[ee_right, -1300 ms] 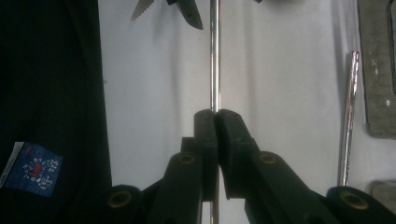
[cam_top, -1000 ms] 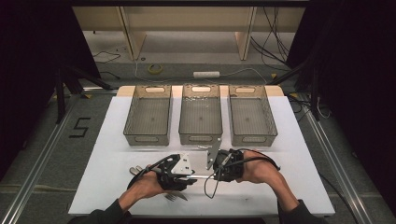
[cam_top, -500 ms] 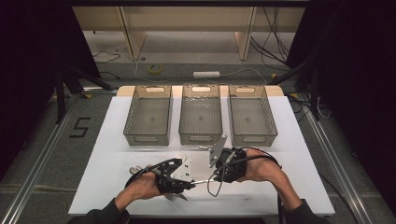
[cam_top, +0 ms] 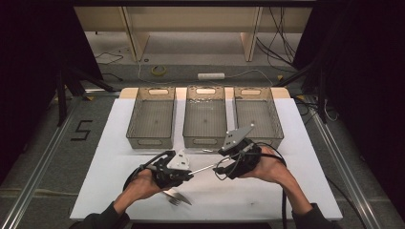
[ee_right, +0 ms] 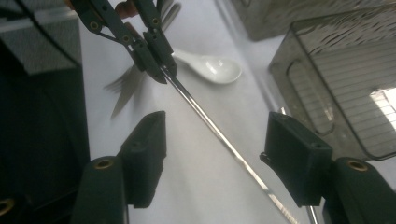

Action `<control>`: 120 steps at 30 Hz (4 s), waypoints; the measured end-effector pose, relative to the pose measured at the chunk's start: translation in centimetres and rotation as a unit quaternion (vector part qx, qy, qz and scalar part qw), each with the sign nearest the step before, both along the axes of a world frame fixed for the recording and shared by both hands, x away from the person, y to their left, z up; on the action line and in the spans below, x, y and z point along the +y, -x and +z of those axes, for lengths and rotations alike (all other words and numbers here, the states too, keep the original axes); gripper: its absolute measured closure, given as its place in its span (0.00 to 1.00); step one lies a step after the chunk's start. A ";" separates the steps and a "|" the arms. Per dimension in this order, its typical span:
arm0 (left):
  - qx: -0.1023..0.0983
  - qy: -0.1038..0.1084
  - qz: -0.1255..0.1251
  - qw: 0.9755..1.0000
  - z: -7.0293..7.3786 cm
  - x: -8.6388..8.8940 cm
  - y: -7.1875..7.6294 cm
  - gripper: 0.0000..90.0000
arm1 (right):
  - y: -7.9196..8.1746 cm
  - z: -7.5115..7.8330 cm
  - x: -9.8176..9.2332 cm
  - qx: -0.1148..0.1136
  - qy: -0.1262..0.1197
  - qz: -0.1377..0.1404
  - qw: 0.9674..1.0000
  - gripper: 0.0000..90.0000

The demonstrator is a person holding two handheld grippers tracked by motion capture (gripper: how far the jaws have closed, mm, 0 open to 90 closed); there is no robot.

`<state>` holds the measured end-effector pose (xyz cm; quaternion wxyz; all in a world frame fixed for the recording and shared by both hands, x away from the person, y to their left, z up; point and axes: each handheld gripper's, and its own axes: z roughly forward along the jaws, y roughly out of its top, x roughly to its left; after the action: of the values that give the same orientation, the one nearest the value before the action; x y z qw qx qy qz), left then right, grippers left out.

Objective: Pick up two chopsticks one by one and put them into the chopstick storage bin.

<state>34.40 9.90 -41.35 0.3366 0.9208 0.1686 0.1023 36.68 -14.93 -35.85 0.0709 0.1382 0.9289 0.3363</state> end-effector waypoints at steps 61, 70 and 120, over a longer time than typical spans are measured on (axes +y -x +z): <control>-0.005 0.093 0.402 0.911 -0.5 13.3 -14.4 0.93 | 1.0 -5.8 -5.5 -0.014 -0.163 -0.155 0.974 0.35; 0.004 0.093 0.429 0.899 -1.1 13.5 -14.9 0.92 | 1.0 -5.8 -5.4 -0.013 -0.161 -0.152 0.975 0.35; 0.017 0.180 0.227 0.957 0.8 7.1 -1.4 0.18 | -6.3 -7.0 -2.2 0.032 0.113 -0.135 0.984 0.46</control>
<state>35.76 17.02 -40.51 0.4619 0.7840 0.3943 0.1285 42.97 -17.15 -42.83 0.1011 0.2641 0.9355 0.2116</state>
